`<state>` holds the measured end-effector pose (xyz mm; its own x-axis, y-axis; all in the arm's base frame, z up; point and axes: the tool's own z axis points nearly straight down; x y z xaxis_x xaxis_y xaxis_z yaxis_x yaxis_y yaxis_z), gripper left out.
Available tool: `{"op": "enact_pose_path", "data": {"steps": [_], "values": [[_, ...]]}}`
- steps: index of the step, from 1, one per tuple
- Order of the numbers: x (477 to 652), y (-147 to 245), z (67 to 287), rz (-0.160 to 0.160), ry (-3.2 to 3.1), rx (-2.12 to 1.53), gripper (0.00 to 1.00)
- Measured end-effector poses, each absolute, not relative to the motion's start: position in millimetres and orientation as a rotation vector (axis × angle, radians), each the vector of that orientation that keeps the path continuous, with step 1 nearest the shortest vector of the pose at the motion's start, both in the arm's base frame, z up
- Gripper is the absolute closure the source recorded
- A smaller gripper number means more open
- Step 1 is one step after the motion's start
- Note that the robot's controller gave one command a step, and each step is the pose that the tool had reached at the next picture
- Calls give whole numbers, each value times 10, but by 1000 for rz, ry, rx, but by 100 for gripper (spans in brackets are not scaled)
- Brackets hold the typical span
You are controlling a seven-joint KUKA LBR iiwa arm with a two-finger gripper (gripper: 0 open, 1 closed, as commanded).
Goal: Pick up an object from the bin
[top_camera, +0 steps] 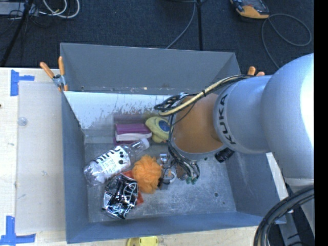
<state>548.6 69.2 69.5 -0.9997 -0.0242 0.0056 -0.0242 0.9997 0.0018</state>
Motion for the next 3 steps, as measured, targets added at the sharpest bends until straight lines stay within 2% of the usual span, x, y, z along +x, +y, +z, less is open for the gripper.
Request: {"op": "enact_pose_path", "data": {"steps": [1, 2, 3], "values": [[5486, 692, 695, -2, -3136, 39, 100], [5501, 692, 1084, -2, -3126, 41, 100], [5576, 748, 1631, -3, -3132, 48, 100]]}}
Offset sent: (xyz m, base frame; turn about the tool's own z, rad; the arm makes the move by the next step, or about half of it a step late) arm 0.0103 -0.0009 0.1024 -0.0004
